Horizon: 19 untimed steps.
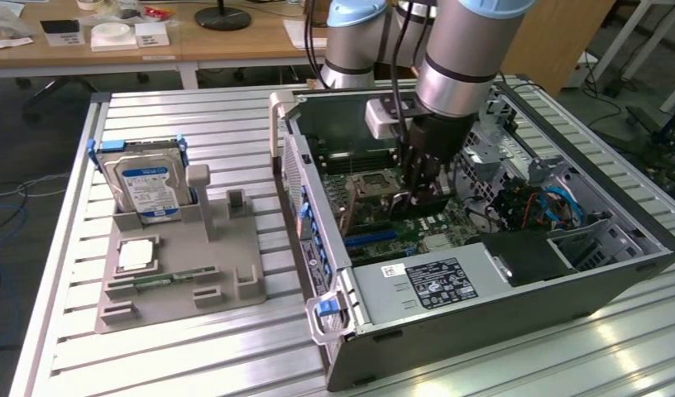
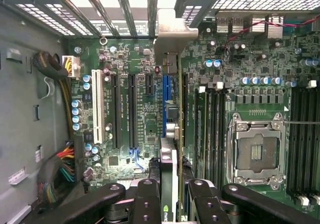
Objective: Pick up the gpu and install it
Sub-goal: 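Insert the gpu into the slot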
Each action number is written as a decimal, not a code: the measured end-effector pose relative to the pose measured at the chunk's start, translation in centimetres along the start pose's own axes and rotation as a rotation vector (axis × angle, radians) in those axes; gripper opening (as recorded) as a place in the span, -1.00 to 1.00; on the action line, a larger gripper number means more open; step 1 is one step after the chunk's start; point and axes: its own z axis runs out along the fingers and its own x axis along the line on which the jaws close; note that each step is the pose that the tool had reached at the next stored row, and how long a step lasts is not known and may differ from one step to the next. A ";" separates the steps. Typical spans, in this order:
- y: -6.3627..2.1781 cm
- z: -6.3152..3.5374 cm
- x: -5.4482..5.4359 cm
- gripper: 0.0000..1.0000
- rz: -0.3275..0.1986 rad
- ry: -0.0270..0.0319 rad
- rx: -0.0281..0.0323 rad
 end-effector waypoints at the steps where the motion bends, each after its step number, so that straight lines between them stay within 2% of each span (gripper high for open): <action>1: 0.01 0.05 0.0 -0.47 0.000 0.0001 -0.0001; 8: 0.03 0.06 0.0 -0.47 0.000 0.0001 0.0000; 12: 0.55 0.12 0.0 -0.47 0.000 -0.0001 0.0002; 19: 0.96 0.29 0.0 -0.47 0.000 0.0002 0.0001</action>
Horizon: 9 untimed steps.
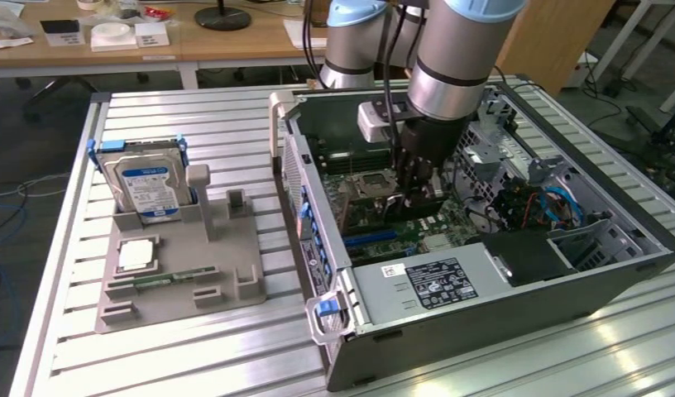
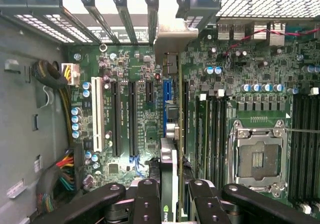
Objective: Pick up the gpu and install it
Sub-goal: 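Insert the gpu into the slot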
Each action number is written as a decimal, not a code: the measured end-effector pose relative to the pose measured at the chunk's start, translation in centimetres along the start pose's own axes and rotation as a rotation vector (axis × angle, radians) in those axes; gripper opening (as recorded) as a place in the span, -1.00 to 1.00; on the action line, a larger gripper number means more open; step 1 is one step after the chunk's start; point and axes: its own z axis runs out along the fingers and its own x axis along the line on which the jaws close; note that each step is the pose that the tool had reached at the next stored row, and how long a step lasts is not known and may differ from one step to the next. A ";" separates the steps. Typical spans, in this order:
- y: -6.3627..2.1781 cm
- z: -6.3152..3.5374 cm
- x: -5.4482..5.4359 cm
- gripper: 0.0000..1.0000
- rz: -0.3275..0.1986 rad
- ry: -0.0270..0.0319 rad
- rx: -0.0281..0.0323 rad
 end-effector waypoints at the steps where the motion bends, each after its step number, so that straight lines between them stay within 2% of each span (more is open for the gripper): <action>1: 0.10 0.04 0.0 -0.47 0.000 -0.0001 0.0000; 9: 0.55 0.11 0.0 -0.47 0.000 -0.0003 0.0001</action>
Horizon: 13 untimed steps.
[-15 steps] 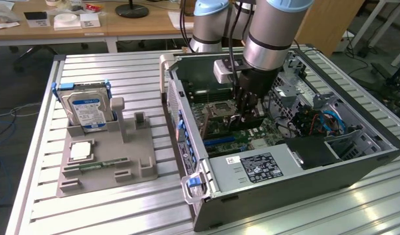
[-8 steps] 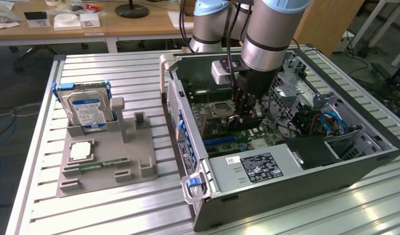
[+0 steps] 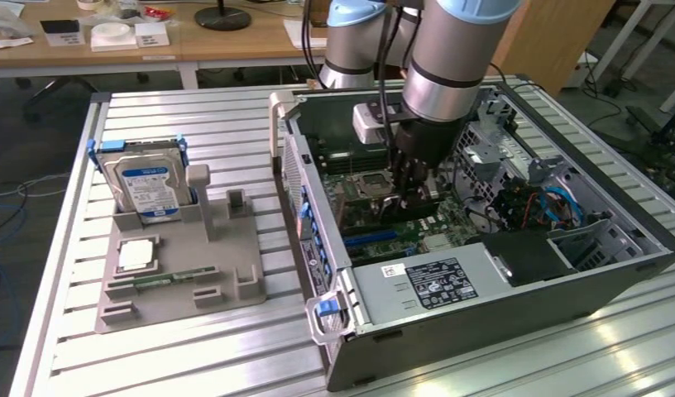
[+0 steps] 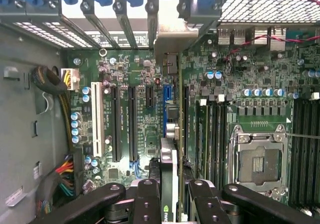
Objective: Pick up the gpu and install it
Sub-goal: 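Insert the gpu into the slot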
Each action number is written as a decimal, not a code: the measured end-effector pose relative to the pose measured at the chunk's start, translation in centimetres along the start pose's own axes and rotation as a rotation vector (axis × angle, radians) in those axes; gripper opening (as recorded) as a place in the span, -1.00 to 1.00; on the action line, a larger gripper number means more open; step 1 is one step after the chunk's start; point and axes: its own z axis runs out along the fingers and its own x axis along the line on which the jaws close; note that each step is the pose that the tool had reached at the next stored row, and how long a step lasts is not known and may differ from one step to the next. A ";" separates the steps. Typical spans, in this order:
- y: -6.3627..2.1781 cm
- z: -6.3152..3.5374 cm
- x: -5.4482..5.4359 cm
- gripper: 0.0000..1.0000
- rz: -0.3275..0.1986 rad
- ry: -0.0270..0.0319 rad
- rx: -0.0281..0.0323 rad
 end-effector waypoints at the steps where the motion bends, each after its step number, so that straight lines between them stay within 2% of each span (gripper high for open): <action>1: 0.13 0.00 0.0 -0.47 0.000 0.0001 0.0000; 13: 0.48 0.25 0.2 -0.47 0.000 0.0002 0.0000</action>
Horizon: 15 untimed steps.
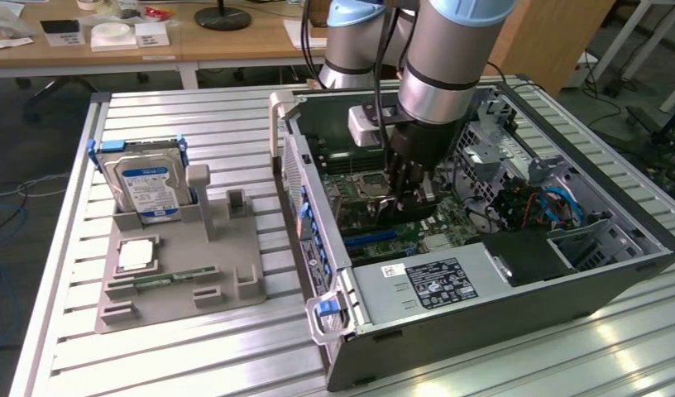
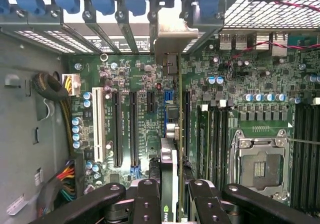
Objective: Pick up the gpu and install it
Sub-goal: 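Insert the gpu into the slot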
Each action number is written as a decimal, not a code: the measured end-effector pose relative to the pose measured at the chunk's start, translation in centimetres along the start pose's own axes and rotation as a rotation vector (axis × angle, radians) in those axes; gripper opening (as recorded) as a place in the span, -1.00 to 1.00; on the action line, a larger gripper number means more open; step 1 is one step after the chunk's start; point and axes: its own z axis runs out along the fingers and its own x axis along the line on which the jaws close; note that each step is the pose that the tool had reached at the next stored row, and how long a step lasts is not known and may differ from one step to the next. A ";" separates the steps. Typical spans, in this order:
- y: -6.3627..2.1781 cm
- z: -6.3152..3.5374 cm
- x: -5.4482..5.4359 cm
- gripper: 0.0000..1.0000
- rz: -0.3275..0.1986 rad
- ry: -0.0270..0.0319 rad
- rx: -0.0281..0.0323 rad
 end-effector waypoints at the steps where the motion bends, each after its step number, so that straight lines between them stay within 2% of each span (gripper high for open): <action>1: 0.03 0.11 0.0 -0.47 0.000 0.0000 0.0000; 8: 0.11 0.68 0.0 -0.47 0.000 0.0000 0.0000; 15: 0.33 0.72 0.0 -0.47 0.000 0.0001 0.0001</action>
